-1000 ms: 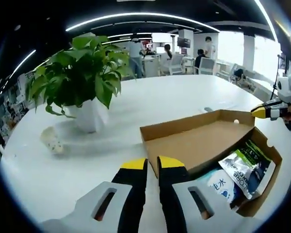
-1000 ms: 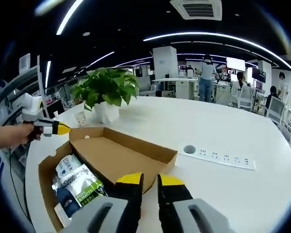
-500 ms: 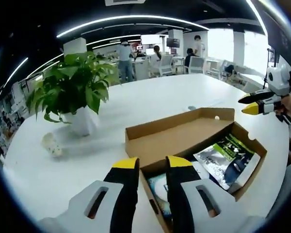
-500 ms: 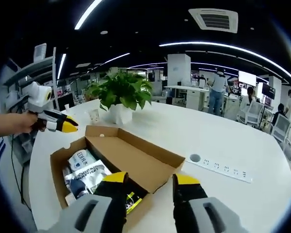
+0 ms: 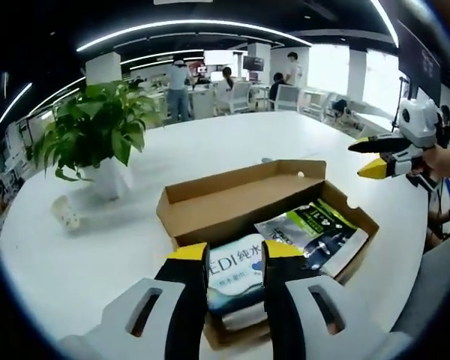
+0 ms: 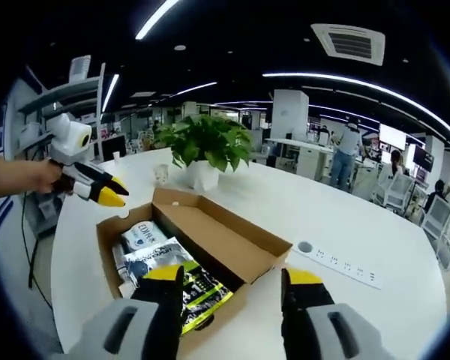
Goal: Operate the shoe box by opening the lid, removing the specified soft item, and placing it in the target area until the item is outside and the box remains undamaged.
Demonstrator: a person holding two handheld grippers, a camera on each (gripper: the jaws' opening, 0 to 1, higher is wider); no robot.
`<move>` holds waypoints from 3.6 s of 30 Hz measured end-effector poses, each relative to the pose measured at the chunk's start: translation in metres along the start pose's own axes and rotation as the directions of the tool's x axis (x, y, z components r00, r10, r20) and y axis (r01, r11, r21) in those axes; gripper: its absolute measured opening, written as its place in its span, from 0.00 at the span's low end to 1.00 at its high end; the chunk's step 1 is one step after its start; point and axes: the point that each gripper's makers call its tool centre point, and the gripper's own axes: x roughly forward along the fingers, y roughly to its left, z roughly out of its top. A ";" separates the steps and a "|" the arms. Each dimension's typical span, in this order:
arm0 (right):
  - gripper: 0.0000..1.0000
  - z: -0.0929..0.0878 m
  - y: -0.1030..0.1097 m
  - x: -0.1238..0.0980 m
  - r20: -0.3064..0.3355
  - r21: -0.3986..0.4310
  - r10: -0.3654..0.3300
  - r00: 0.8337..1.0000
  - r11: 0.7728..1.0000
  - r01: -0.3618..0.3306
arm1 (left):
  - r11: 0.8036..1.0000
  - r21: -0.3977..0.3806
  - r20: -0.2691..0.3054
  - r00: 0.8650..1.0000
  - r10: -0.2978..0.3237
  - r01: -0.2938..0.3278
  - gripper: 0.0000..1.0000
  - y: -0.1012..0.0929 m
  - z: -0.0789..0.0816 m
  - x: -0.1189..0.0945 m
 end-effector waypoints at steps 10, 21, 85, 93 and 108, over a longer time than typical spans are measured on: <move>0.58 -0.005 0.022 -0.015 0.008 -0.066 0.036 0.999 0.997 -0.035 | 0.997 -0.033 -0.029 0.997 -0.071 0.070 0.28 -0.033 -0.021 -0.005; 0.59 -0.018 0.035 -0.025 0.002 -0.106 0.050 0.999 0.993 -0.050 | 0.990 -0.043 -0.085 0.987 -0.138 0.134 0.27 -0.065 -0.040 0.007; 0.55 -0.039 0.068 -0.002 -0.029 -0.181 0.145 0.989 0.972 -0.147 | 0.868 -0.450 -0.149 0.940 -0.306 0.211 0.00 -0.094 -0.035 0.040; 0.53 -0.044 0.072 0.009 -0.058 -0.185 0.135 0.989 0.972 -0.143 | 0.856 -0.465 -0.117 0.942 -0.313 0.227 0.00 -0.095 -0.021 0.033; 0.49 -0.052 0.085 0.036 -0.102 -0.173 0.136 0.985 0.973 -0.152 | 0.852 -0.469 -0.080 0.950 -0.303 0.233 0.00 -0.101 -0.002 0.021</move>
